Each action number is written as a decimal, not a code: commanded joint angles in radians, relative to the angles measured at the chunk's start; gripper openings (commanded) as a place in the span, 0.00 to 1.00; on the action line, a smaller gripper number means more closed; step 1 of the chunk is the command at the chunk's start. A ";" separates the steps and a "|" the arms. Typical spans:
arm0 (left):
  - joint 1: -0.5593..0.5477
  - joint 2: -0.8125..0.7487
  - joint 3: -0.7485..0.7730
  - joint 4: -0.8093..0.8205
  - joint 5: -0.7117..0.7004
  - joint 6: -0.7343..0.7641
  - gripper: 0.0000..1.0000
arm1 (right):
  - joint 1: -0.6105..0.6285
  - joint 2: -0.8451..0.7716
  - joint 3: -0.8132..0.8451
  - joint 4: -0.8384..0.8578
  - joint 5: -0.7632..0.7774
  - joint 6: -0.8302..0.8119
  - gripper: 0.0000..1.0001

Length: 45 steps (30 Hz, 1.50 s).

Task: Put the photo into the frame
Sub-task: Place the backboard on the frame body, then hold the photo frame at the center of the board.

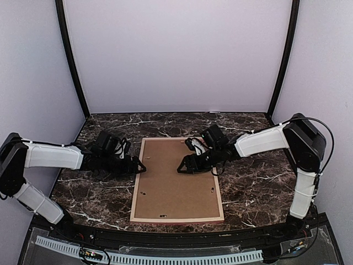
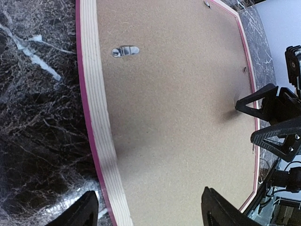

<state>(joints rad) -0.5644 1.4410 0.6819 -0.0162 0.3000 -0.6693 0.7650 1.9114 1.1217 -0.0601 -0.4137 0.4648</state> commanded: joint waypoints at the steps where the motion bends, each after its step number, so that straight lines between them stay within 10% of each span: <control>1: 0.001 -0.017 0.046 -0.065 -0.057 0.062 0.78 | 0.002 0.002 -0.002 -0.125 0.047 -0.023 0.79; 26: 0.008 0.006 0.194 -0.202 -0.161 0.201 0.99 | -0.103 -0.208 0.000 -0.358 0.407 -0.066 0.81; 45: 0.025 0.054 0.235 -0.205 -0.227 0.229 0.99 | -0.124 -0.084 -0.001 -0.334 0.368 -0.082 0.38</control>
<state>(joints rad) -0.5468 1.4754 0.8879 -0.2108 0.0875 -0.4599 0.6518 1.8137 1.1210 -0.4133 -0.0349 0.3817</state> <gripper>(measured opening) 0.989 0.404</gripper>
